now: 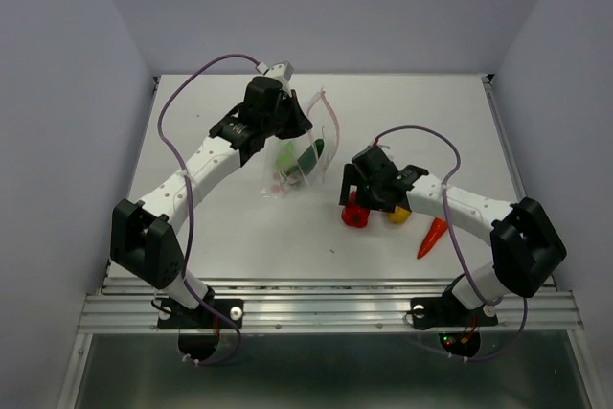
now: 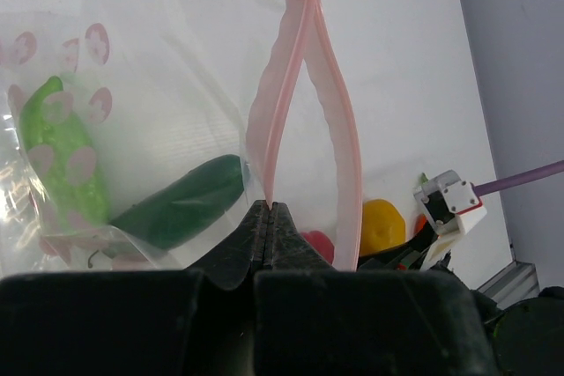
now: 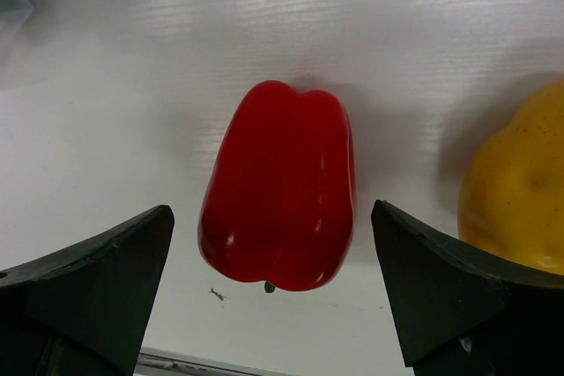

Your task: Place the food in the zip-top bag and seal the zipper

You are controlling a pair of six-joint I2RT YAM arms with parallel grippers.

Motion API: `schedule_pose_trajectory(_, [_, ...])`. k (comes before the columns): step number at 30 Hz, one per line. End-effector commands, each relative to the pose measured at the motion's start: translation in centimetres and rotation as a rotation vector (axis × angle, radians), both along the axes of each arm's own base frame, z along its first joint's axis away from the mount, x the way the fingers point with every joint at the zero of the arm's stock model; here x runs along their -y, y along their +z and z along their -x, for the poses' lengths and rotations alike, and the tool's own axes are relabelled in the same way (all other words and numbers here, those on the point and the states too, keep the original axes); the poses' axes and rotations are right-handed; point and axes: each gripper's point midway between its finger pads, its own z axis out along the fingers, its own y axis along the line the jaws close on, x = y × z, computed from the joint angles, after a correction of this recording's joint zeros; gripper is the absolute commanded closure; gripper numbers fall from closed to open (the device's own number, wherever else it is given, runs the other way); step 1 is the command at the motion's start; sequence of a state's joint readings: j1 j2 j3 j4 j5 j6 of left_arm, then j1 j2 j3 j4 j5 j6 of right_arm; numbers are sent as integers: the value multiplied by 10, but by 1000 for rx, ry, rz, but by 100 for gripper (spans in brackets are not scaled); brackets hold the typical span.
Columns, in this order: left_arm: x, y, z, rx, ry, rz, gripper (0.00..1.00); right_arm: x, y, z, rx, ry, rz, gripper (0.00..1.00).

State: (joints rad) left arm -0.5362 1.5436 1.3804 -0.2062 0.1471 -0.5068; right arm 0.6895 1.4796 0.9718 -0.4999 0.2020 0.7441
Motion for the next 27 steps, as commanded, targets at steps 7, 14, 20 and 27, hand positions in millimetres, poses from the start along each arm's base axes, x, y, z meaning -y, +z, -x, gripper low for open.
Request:
schedule_pose_trajectory(7, [1,16,1,57,-19,27,100,-1,-8,-5,33,-55,21,9])
schedule_pose_trajectory(14, [3,16,2,59,-25,30,100,6,-1,-5,62,-74,52,48])
schedule_pose_trajectory(20, [2,14,2,54,-22,28,100,14,36,-13,149,-75,62,52])
schedule_pose_trajectory(27, [4,13,1,48,-26,34,100,12,164,-32,486,-8,-69,51])
